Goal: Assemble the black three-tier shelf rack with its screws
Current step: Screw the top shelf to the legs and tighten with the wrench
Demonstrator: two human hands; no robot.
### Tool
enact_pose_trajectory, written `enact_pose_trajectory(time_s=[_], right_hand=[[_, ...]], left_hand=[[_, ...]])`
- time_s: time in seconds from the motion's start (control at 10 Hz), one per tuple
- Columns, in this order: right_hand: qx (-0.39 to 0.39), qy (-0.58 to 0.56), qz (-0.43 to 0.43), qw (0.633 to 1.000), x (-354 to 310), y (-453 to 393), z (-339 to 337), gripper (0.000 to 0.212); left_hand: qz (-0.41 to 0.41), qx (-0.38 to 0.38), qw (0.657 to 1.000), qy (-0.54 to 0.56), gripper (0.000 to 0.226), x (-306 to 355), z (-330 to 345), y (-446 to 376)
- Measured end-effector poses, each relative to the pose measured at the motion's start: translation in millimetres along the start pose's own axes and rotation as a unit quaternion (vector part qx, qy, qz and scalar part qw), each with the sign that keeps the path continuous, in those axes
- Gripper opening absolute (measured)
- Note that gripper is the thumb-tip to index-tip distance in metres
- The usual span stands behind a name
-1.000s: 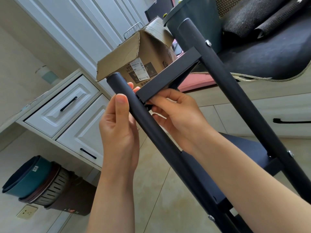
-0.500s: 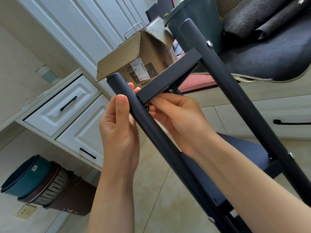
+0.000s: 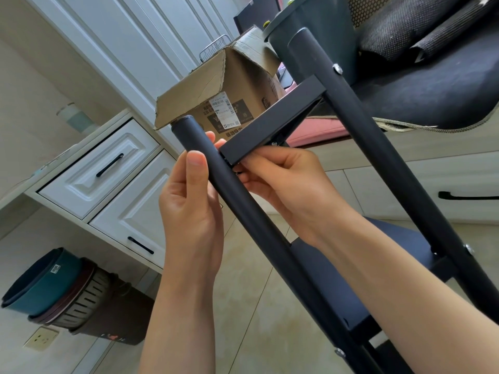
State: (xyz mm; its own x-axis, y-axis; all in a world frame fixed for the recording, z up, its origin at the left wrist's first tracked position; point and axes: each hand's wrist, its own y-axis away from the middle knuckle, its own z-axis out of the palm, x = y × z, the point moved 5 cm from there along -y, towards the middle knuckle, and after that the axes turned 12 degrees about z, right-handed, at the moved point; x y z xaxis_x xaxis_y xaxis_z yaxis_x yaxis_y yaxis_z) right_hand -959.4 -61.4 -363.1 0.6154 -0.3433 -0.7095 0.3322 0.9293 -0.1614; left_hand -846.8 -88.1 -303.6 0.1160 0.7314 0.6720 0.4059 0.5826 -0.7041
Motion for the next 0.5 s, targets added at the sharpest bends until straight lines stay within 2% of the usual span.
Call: enact_pose_trajectory(time_s=[0.1,0.3,0.5], right_hand=[[-0.019,0.01,0.003,1.0,-1.0,-0.1,-3.0,0.015],[-0.009,0.05,-0.007,0.999,-4.5,-3.8,-5.7,0.014],[-0.048,0.029,0.053,0.997,-3.6,-8.7,-5.5,0.016]], left_hand=[[-0.003,0.007,1.0,0.004,0.029,0.2,0.0,-0.8],[-0.02,0.001,0.996,0.091,0.032,-8.8,0.8,1.3],[-0.017,0.007,0.993,0.113,0.031,-8.4,1.6,1.5]])
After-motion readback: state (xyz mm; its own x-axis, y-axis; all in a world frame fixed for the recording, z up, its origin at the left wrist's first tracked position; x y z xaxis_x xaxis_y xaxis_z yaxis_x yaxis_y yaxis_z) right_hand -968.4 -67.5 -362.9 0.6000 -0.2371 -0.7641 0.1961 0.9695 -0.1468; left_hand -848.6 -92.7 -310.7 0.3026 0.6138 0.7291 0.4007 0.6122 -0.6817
